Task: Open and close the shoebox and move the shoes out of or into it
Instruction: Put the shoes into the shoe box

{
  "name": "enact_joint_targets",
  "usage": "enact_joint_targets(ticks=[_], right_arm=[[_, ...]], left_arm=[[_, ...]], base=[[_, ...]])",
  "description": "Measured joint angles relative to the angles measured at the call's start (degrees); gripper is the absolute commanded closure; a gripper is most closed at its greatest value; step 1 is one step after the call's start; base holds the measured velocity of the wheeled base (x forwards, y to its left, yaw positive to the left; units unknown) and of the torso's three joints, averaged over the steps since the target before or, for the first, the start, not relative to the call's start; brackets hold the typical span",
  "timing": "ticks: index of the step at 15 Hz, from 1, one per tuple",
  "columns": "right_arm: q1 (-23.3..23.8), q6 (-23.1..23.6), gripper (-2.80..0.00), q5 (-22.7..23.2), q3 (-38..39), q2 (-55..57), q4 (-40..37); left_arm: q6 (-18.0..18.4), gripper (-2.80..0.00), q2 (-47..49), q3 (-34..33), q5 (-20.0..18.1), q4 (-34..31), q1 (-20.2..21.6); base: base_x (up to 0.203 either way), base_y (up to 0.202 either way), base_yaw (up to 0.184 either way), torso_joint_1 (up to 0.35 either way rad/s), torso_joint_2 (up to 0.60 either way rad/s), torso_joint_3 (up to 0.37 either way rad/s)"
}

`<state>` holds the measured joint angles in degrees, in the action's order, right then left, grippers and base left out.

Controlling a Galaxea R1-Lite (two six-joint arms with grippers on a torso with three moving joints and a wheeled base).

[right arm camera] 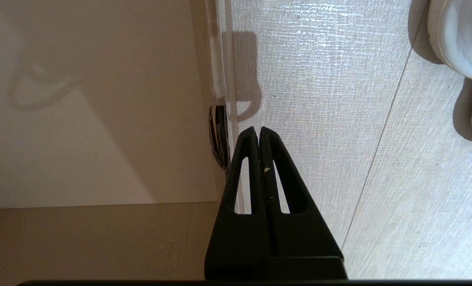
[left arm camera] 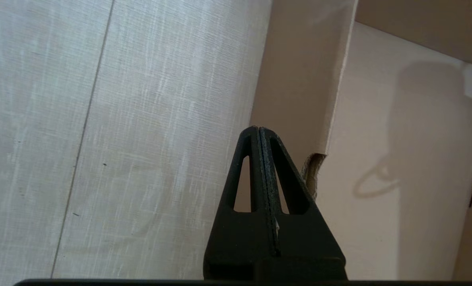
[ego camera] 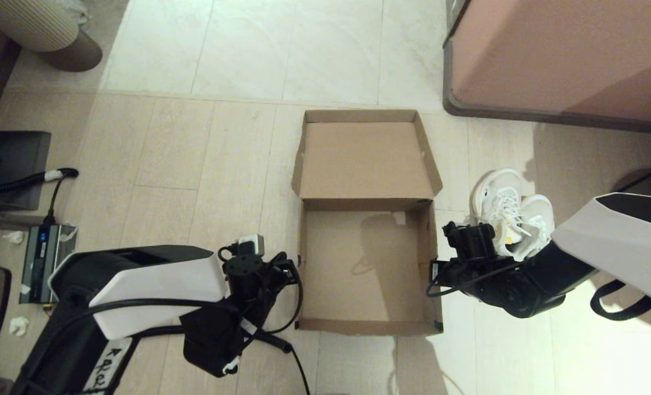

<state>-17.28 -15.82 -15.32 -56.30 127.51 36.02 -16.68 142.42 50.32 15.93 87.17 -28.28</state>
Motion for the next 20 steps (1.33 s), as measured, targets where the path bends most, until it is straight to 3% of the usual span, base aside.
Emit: enact_joint_targets(ticks=[5,12,16,20], right_arm=[[0.1,0.0,0.0,-0.3,3.2,-0.7,5.3],[-0.4,-0.7,0.0,-0.3,3.4,1.6,5.5],[-1.3,-2.1,0.0,-0.3,7.6,1.0,5.8],[-2.2,-3.2,0.0,-0.4,13.9,0.4,10.9]], left_arm=[[0.0,0.0,0.1,0.4,-0.3,0.0,1.7],[0.0,0.0,2.2,2.7,-1.3,0.0,0.9],[0.0,0.0,2.7,-2.2,-0.8,0.0,-1.3],[-1.6,0.0,1.4,-10.4,-0.1,0.0,-3.0]], base=[[0.0,0.0,0.0,0.0,0.0,0.0],[0.0,0.0,0.0,0.0,0.0,0.0],[0.0,0.0,0.0,0.0,0.0,0.0],[0.0,0.0,0.0,0.0,0.0,0.0]])
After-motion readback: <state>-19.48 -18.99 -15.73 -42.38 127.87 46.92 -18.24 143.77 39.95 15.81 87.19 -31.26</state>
